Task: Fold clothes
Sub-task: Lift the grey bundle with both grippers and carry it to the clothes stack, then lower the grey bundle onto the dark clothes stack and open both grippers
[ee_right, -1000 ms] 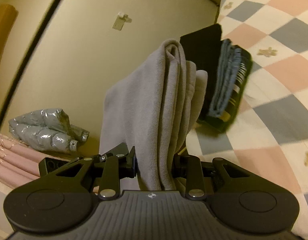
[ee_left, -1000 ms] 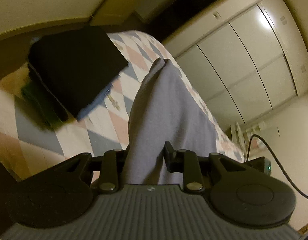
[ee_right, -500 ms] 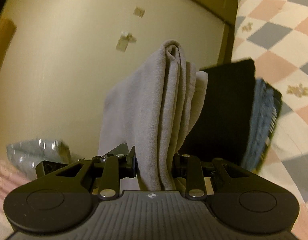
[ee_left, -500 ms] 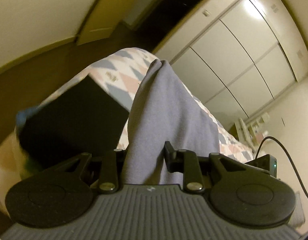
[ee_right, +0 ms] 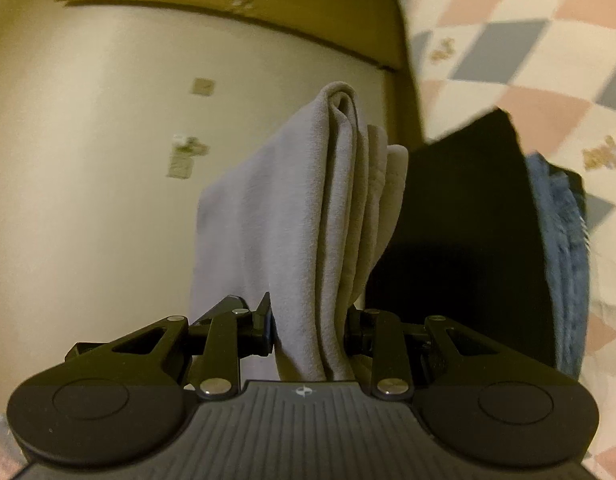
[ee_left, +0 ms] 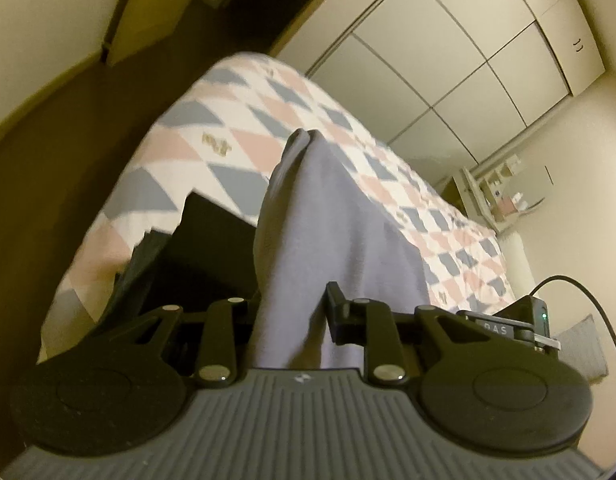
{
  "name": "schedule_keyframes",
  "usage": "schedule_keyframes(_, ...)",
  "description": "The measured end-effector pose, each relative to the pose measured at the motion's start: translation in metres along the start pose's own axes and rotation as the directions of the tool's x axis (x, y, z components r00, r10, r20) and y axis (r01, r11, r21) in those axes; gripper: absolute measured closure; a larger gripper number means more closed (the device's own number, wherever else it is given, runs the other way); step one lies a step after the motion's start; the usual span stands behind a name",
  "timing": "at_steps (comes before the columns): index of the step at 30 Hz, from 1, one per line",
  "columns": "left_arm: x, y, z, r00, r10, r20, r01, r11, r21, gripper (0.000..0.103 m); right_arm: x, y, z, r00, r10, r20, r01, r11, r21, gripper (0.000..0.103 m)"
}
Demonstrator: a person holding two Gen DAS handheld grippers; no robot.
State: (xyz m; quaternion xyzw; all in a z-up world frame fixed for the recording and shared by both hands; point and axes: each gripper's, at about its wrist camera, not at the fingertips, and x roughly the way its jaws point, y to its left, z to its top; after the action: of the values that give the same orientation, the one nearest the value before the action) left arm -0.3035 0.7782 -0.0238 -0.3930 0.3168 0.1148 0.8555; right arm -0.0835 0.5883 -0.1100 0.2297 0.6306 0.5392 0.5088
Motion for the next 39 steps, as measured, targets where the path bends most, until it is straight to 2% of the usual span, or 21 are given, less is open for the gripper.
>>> schedule_keyframes(4, 0.018, 0.023, -0.005, 0.999, -0.015, -0.052, 0.014, 1.0, -0.016, 0.082, 0.007, -0.021, -0.001, 0.997, -0.073, 0.001, 0.073, 0.996, 0.045, 0.073)
schedule_keyframes(8, 0.037, 0.046, -0.01, 0.994, -0.031, -0.103, 0.028, 0.999, -0.033, 0.082, 0.013, -0.031, 0.0, 0.994, -0.11, -0.012, 0.11, 0.992, 0.058, 0.073)
schedule_keyframes(23, 0.075, 0.08, -0.006, 0.987, -0.016, -0.158, 0.007, 0.998, -0.055, 0.082, 0.042, -0.057, 0.014, 0.986, -0.166, -0.009, 0.166, 0.985, 0.05, 0.072)
schedule_keyframes(26, 0.083, 0.087, -0.008, 0.984, 0.018, -0.175, -0.026, 0.999, -0.043, 0.079, 0.044, -0.059, 0.013, 0.982, -0.19, 0.008, 0.189, 0.981, 0.032, 0.05)
schedule_keyframes(27, 0.086, 0.091, -0.009, 0.983, 0.026, -0.18, -0.035, 0.998, -0.047, 0.077, 0.043, -0.06, 0.012, 0.979, -0.202, 0.019, 0.202, 0.979, 0.024, 0.038)
schedule_keyframes(29, 0.087, 0.098, -0.009, 0.983, 0.022, -0.182, -0.035, 0.997, -0.066, 0.076, 0.039, -0.061, 0.012, 0.976, -0.212, 0.046, 0.211, 0.977, 0.019, 0.039)
schedule_keyframes(31, 0.082, 0.098, -0.008, 0.984, 0.029, -0.176, -0.041, 0.997, -0.063, 0.076, 0.028, -0.06, 0.012, 0.973, -0.21, 0.091, 0.209, 0.978, 0.026, 0.032)
schedule_keyframes(33, 0.076, 0.095, -0.006, 0.984, 0.063, -0.169, -0.071, 0.997, -0.039, 0.074, 0.012, -0.053, 0.011, 0.953, -0.256, 0.165, 0.26, 0.965, -0.006, 0.026)
schedule_keyframes(35, 0.063, 0.086, 0.0, 0.985, 0.115, -0.13, -0.116, 0.993, -0.002, 0.076, -0.005, -0.043, 0.01, 0.923, -0.295, 0.249, 0.317, 0.947, -0.051, 0.026)
schedule_keyframes(36, 0.056, 0.081, 0.003, 0.985, 0.138, -0.103, -0.137, 0.99, 0.019, 0.076, -0.01, -0.036, 0.01, 0.908, -0.304, 0.288, 0.343, 0.935, -0.093, 0.031)
schedule_keyframes(39, 0.044, 0.06, 0.019, 0.986, 0.163, -0.027, -0.159, 0.981, 0.109, 0.077, -0.02, -0.016, 0.009, 0.865, -0.316, 0.391, 0.418, 0.883, -0.211, 0.06)
